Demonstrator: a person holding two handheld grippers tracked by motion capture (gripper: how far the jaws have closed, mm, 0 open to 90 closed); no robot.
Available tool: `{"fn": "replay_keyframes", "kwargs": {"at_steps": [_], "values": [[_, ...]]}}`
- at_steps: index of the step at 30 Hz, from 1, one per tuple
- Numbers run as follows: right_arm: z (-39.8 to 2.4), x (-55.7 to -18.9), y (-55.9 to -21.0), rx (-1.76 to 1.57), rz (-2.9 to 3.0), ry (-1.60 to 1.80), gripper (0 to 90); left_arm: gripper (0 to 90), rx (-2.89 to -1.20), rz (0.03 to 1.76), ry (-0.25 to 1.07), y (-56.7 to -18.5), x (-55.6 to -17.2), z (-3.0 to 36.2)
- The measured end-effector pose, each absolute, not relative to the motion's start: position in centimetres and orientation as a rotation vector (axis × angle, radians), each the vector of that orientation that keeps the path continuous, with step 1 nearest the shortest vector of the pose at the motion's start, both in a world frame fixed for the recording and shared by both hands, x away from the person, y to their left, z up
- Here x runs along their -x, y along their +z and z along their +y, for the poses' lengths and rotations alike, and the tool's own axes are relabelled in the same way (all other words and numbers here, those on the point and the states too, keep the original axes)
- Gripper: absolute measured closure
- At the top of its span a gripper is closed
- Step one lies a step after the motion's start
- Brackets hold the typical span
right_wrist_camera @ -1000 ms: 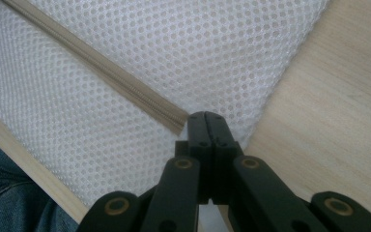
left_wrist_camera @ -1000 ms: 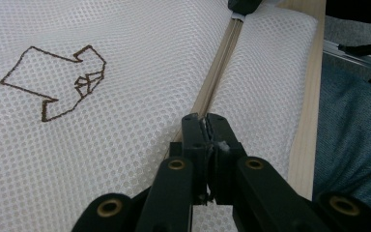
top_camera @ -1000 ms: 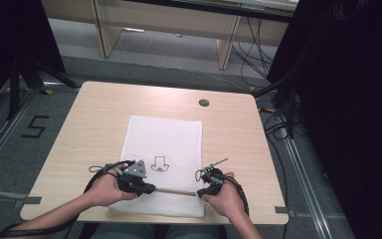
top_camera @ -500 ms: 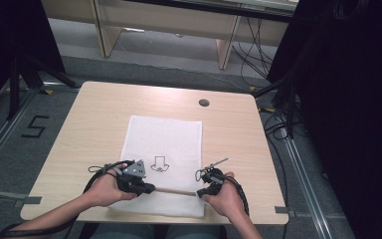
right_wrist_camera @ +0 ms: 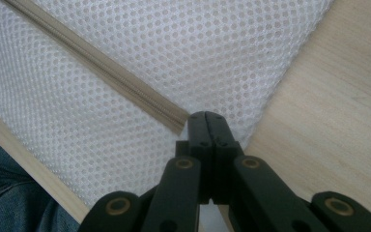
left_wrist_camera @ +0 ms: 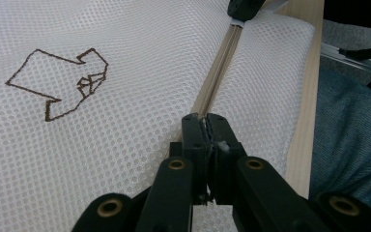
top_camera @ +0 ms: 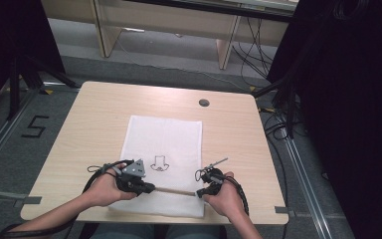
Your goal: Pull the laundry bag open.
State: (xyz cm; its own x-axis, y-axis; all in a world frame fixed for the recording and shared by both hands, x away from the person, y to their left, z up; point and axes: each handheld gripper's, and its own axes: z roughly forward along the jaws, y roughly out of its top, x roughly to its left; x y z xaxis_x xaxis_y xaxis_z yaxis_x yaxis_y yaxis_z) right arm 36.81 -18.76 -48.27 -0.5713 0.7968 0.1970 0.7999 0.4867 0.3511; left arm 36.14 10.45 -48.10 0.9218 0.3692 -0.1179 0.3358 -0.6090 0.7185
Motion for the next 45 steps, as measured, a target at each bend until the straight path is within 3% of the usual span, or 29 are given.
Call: {"fn": "replay_keyframes", "kwargs": {"at_steps": [14, 18, 23, 45], "values": [[-18.7, -36.9, -48.4, 1.451, -2.708, -0.652, 90.0, 87.4, -2.312, 0.514, 0.054, -48.9, -35.9, 10.4], [-18.6, -36.8, -48.3, 1.454, -2.713, -0.635, 90.0, 87.5, -2.351, 0.499, 0.121, -48.7, -36.0, 11.0], [-18.6, -36.9, -48.3, 1.455, -2.707, -0.627, 90.0, 87.5, -2.317, 0.565, 0.085, -48.9, -35.9, 12.9], [-18.5, -36.9, -48.2, 1.461, -2.703, -0.613, 90.0, 87.5, -2.296, 0.594, 0.092, -48.7, -35.7, 15.0]]}}
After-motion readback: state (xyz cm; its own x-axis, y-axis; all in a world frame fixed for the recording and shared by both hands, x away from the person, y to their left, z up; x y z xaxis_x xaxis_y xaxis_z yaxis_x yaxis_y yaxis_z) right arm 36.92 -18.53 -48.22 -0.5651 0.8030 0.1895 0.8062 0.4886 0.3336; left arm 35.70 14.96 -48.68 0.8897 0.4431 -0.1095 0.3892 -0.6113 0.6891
